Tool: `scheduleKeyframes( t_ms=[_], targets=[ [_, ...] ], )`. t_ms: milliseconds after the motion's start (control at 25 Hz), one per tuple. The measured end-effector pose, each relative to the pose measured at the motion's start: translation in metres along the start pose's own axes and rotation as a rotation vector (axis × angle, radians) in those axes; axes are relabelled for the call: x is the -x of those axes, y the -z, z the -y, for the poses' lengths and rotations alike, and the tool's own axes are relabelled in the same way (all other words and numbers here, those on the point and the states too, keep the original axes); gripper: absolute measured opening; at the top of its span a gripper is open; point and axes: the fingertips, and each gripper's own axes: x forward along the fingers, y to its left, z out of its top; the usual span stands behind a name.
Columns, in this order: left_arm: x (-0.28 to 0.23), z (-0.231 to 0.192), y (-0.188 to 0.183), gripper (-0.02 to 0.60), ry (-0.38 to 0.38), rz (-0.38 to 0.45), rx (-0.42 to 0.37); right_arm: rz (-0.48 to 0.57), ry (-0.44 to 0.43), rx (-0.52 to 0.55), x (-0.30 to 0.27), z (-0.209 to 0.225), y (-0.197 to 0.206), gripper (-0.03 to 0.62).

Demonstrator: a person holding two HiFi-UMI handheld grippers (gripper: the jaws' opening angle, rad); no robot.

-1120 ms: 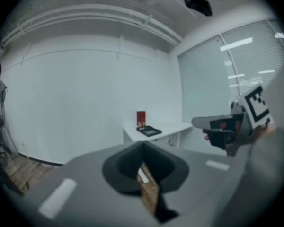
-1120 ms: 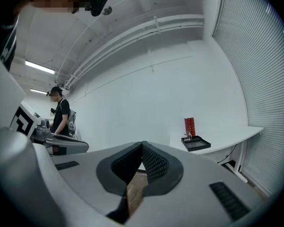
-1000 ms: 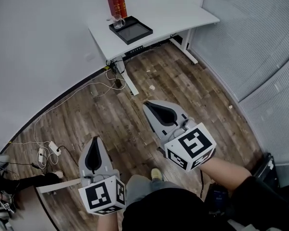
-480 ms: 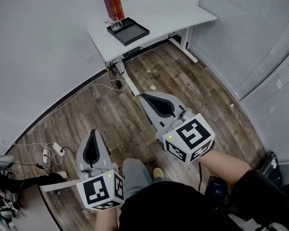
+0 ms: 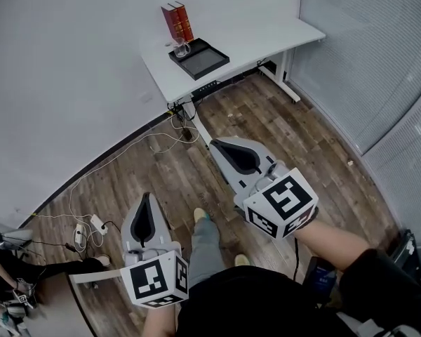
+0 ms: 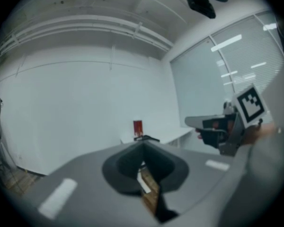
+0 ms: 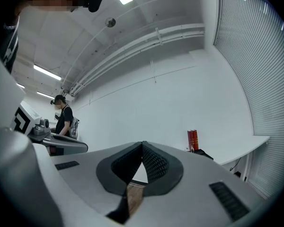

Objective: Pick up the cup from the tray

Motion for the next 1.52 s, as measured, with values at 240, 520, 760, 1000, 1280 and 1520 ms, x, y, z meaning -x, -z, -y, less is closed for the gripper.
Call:
scheduleKeyframes(
  t_ms=[240, 520, 760, 1000, 1280, 1520],
  targets=[
    [-0.022, 0.008, -0.007, 0.0, 0.052, 0.019, -0.04, -0.02, 0.028, -0.001, -0.011, 0.016, 0.01, 0.012],
    [-0.06, 0.005, -0.002, 0.0, 0.081, 0.003, -0.017, -0.024, 0.07, -0.03, -0.033, 0.042, 0.02, 0.012],
    [-0.096, -0.004, 0.004, 0.0, 0.102, -0.028, -0.025, -0.047, 0.079, -0.056, -0.059, 0.057, 0.032, 0.012],
    [-0.128, -0.018, 0.015, 0.0, 0.104, -0.07, -0.02, -0.078, 0.095, -0.097, -0.089, 0.076, 0.054, 0.012],
    [-0.167, -0.03, 0.019, 0.0, 0.126, -0.107, -0.014, -0.113, 0.097, -0.121, -0.125, 0.091, 0.064, 0.012],
    [-0.197, -0.045, 0.027, 0.0, 0.136, -0.14, 0.002, -0.142, 0.107, -0.14, -0.153, 0.102, 0.077, 0.012]
  ],
)
